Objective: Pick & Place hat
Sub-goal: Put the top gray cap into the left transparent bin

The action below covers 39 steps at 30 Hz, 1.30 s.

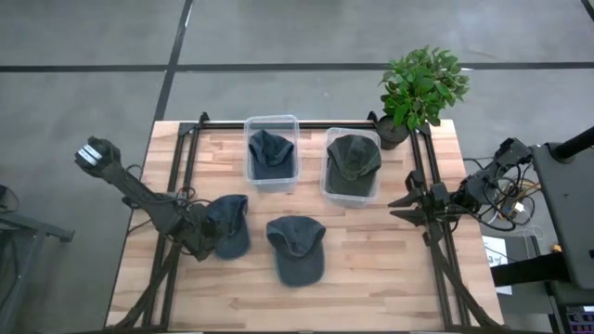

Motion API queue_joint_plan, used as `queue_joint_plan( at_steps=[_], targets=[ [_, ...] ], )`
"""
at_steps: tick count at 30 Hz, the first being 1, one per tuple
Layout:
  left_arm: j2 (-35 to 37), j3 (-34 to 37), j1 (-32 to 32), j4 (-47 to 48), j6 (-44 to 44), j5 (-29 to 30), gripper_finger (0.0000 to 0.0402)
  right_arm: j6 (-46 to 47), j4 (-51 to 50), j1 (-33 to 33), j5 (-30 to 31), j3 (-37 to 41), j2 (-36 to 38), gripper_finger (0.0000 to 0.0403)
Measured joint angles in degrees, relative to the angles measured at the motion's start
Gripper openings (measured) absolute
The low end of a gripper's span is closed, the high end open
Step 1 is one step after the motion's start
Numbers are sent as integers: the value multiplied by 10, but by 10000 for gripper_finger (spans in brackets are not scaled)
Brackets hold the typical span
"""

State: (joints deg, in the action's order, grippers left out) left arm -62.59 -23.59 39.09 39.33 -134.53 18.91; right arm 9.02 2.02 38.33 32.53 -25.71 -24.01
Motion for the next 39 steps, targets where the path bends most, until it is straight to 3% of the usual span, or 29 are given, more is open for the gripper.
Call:
queue_joint_plan(
  at_steps=[4,6,15,19,29,34,39],
  targets=[
    [-1,1,0,-9,2,11,34,0,0,0,0,0,0,86],
    [-1,1,0,-14,6,26,13,0,0,0,0,0,0,86],
    [4,-36,0,11,26,28,4,0,0,0,0,0,0,86],
    [5,-114,0,125,29,22,3,0,0,0,1,0,0,86],
    [1,-391,0,430,53,20,2,0,-1,0,0,0,0,86],
    [-14,-480,0,510,65,28,2,0,-1,0,0,0,0,86],
    [-21,-497,0,508,86,66,2,0,-2,0,0,0,0,86]
  ],
)
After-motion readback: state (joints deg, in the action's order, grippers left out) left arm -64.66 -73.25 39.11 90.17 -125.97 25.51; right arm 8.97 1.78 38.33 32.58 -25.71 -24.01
